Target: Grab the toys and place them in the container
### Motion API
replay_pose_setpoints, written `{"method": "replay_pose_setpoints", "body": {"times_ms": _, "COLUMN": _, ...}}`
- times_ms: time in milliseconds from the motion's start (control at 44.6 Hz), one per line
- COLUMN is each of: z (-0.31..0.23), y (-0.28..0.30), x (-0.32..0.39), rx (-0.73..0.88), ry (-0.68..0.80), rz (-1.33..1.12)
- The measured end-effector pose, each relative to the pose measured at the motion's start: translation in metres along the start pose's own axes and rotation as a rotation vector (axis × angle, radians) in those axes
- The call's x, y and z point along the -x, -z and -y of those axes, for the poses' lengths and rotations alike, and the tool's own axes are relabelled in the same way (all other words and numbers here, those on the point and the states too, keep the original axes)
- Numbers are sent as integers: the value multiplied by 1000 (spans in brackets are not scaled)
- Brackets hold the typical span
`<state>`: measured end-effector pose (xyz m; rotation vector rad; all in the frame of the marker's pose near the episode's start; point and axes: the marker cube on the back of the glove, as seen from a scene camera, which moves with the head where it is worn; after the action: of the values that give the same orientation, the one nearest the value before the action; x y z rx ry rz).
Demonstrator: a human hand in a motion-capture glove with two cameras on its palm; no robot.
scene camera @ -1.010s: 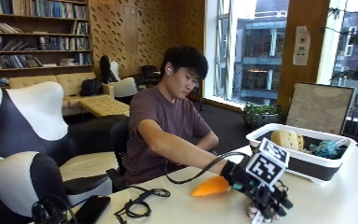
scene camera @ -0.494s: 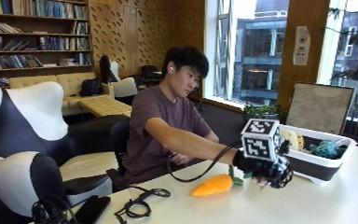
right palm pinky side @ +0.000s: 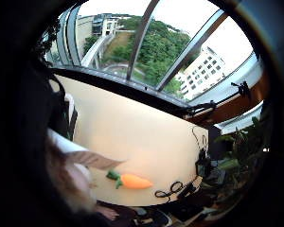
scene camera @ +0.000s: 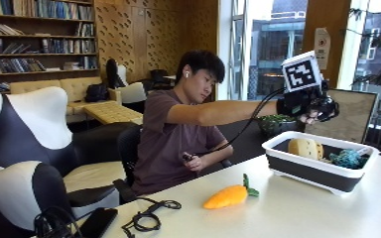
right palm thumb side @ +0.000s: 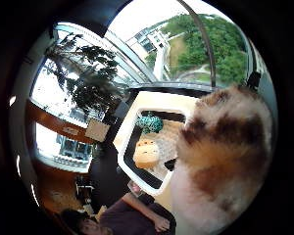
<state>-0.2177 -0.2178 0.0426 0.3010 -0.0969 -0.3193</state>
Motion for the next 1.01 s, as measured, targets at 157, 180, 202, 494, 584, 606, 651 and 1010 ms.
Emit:
{"method": "replay_pose_setpoints", "body": {"times_ms": 157, "z": 12, "y": -21, "x": 51, "rx": 10, "ry": 92, "rz": -90}}
{"method": "replay_pose_setpoints", "body": {"times_ms": 180, "z": 14, "y": -25, "x": 55, "rx": 13, "ry": 111, "rz": -131}}
{"method": "replay_pose_setpoints", "body": {"times_ms": 202, "z": 15, "y": -29, "x": 61, "rx": 17, "ry": 127, "rz": -153}}
{"method": "replay_pose_setpoints", "body": {"times_ms": 494, "z": 16, "y": -72, "x": 114, "rx": 186, "ry": 120, "rz": -283}}
{"method": "replay_pose_setpoints", "body": {"times_ms": 584, "z": 11, "y": -85, "x": 112, "rx": 317, "ry": 94, "rz": -412}}
{"method": "replay_pose_setpoints", "body": {"times_ms": 606, "z": 10, "y": -86, "x": 117, "rx": 333, "ry": 74, "rz": -370}}
{"method": "replay_pose_setpoints", "body": {"times_ms": 651, "z": 10, "y": -84, "x": 125, "rx": 345, "ry": 50, "rz": -277}}
{"method": "replay_pose_setpoints", "body": {"times_ms": 1010, "z": -15, "y": -21, "x": 85, "rx": 339, "ry": -5, "rz": -177}}
